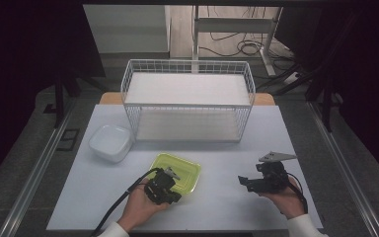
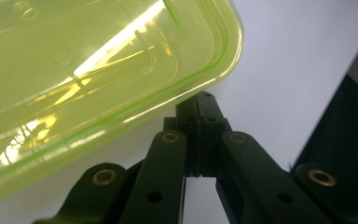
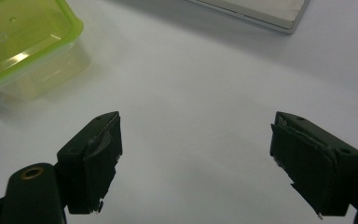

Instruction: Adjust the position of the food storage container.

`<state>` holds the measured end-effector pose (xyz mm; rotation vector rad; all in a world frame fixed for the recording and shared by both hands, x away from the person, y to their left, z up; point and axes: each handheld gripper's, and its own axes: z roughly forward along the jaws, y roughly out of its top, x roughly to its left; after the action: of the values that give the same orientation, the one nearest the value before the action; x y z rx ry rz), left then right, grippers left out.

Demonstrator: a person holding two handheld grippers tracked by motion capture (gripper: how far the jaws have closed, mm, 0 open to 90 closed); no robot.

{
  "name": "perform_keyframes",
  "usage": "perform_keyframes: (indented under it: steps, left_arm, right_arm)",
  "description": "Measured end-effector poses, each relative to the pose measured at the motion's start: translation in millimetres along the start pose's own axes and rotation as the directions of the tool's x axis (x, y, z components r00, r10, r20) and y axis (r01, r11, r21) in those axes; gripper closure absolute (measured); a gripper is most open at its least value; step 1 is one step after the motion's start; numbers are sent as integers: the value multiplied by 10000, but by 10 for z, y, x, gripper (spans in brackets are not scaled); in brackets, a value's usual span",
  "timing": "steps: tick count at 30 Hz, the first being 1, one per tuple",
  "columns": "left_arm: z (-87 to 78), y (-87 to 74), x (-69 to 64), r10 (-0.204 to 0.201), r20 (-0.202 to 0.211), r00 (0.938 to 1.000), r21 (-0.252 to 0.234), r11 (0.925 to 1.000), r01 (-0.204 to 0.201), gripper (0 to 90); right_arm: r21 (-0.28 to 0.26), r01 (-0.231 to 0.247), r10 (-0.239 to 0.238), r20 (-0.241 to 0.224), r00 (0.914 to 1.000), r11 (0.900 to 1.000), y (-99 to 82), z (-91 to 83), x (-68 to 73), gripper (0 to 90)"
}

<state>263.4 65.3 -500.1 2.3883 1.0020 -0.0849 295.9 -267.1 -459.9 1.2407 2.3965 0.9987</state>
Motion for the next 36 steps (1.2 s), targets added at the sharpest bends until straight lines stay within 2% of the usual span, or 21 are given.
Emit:
perform_keyframes:
  steps: [3,6,12,14,17,21,23,26,29,31,34,35,36]
  left_arm:
    - [85,78,-32,-179,-6,9998,-64,9998,179,900]
    - [142,157,-66,-307,-179,9994,-130,9995,304,900]
    - [216,258,-63,-365,-215,9991,-57,9993,364,900]
    - [223,261,-72,-380,-176,9991,-55,9993,379,900]
    - [195,249,-101,-352,89,9993,-104,9993,353,900]
    - [35,190,-142,-70,386,9992,-443,9990,87,896]
    - [-126,116,-128,34,481,9988,-805,9968,5,889]
    - [-352,1,-65,-194,395,9990,-1367,9903,247,857]
    - [-527,-73,11,-492,250,9985,-1628,9853,526,700]
    - [-648,-122,68,-775,146,9969,-2074,9751,788,587]
    - [-798,-178,192,-1357,-30,9907,-2374,9625,1311,431]
    - [-826,-191,229,-1482,-81,9889,-2396,9604,1419,382]
    - [-863,-210,290,-1667,-142,9859,-2423,9572,1583,361]
  right_arm:
    - [18,3,-3,11,10000,10000,-4,-2,-4,171]
    - [29,-39,39,-9,10000,10000,-6,-9,-9,171]
    - [-21,-40,40,-22,10000,10000,-9,-11,-19,170]
    - [-4,-27,27,-23,10000,10000,-11,-8,-19,170]
    - [3,-87,87,-38,10000,10000,-11,-13,-18,170]
    - [-72,-134,134,-65,9999,9999,-10,-21,-25,169]
    - [-160,-254,251,-233,9994,9995,-2,-32,-16,168]
    - [-264,-352,342,-389,9987,9990,14,-39,15,164]
    - [-286,-514,501,-468,9976,9983,33,-25,45,161]
    - [-290,-591,576,-506,9971,9978,46,-17,63,162]
    - [-305,-660,642,-575,9963,9974,66,-17,85,163]
    - [-288,-666,649,-583,9962,9974,73,-17,91,165]
    - [-276,-684,667,-589,9960,9973,76,-15,96,167]
